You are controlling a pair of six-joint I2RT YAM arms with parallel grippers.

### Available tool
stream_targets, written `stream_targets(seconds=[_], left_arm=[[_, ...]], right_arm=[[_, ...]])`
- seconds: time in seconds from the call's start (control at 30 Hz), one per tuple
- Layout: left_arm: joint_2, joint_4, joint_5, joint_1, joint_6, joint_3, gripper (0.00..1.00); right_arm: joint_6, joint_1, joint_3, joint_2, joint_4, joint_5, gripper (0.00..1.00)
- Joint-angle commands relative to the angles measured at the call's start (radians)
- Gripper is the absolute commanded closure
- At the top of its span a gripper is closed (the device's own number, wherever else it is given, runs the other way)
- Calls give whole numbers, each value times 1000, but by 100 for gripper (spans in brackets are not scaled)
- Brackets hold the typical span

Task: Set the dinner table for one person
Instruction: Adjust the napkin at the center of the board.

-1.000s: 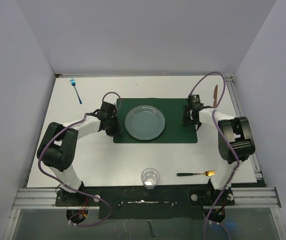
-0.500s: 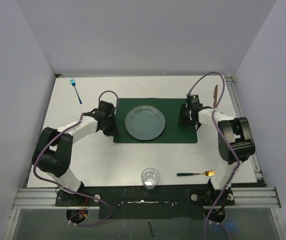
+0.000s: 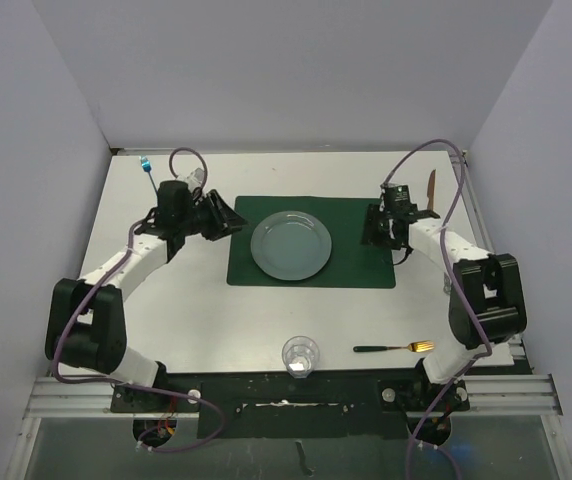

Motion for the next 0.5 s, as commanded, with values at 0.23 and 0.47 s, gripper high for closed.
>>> stream_targets(seconds=[0.23, 0.47], left_arm=[[61, 1180, 593, 144, -686, -296, 80], [370, 1934, 641, 211, -1182, -351, 100]], right_arm=[[208, -254, -337, -104, 579, -768, 66], [416, -271, -436, -58, 1000, -934, 100]])
